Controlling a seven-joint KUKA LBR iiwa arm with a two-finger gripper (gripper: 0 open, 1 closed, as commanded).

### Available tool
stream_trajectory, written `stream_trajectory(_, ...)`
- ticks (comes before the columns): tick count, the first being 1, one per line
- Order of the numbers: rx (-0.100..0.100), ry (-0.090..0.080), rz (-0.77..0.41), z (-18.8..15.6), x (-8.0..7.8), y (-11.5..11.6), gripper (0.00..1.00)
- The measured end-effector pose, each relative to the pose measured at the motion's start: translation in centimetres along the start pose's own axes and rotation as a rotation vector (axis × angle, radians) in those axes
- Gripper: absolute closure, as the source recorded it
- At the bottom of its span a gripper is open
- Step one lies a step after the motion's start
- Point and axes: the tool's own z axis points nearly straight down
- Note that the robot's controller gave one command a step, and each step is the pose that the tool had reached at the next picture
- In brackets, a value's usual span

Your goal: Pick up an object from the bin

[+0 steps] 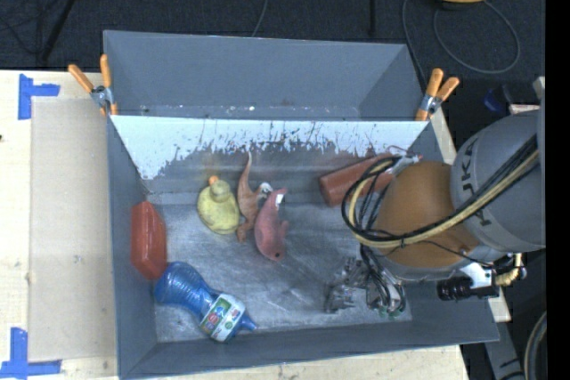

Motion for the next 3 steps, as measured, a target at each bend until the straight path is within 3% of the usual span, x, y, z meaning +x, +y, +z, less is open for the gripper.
stream_trajectory(3, 0.004, 0.003, 0.0, -2.0, 0.1, -0.1, 1.0)
